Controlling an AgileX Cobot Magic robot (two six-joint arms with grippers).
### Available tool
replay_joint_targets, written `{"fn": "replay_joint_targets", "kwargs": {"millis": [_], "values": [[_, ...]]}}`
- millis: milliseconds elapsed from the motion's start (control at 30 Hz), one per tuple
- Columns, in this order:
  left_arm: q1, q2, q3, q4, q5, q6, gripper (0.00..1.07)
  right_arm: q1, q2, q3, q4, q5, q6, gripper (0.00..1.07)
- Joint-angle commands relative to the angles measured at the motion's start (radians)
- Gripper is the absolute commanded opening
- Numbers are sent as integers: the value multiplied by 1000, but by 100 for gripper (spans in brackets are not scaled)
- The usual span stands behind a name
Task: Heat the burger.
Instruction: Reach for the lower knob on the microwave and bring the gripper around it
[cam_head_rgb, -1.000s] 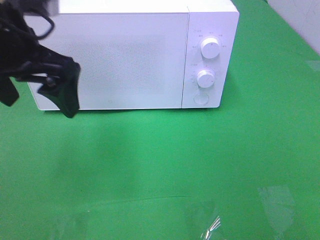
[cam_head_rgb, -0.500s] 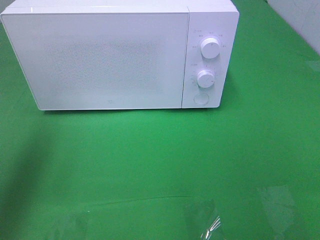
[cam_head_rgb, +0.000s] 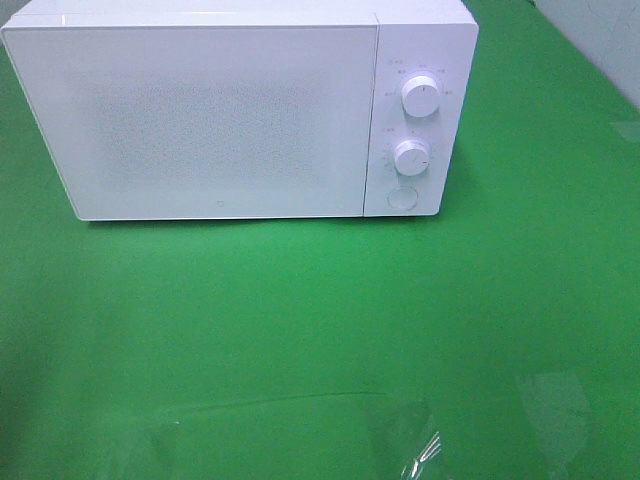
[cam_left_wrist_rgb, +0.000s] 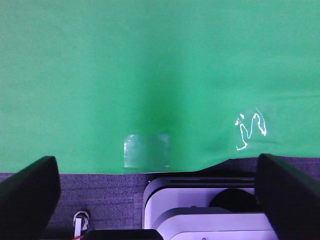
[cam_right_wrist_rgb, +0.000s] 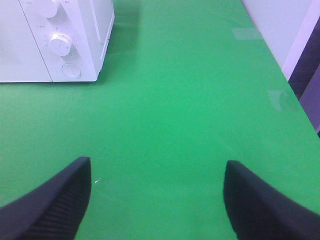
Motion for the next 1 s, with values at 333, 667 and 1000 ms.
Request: {"fn": "replay_joint_targets", "kwargs": {"millis": [333,667,1000], "values": [[3,-399,195,-10,-100,9,98,-9,-26,3,1,-9,1,72],[3,-696,195,3,-101,9,98,-9,-26,3,1,-9,1,72],[3,-834,195,0,-101,9,98,-9,-26,3,1,-9,1,72]]}}
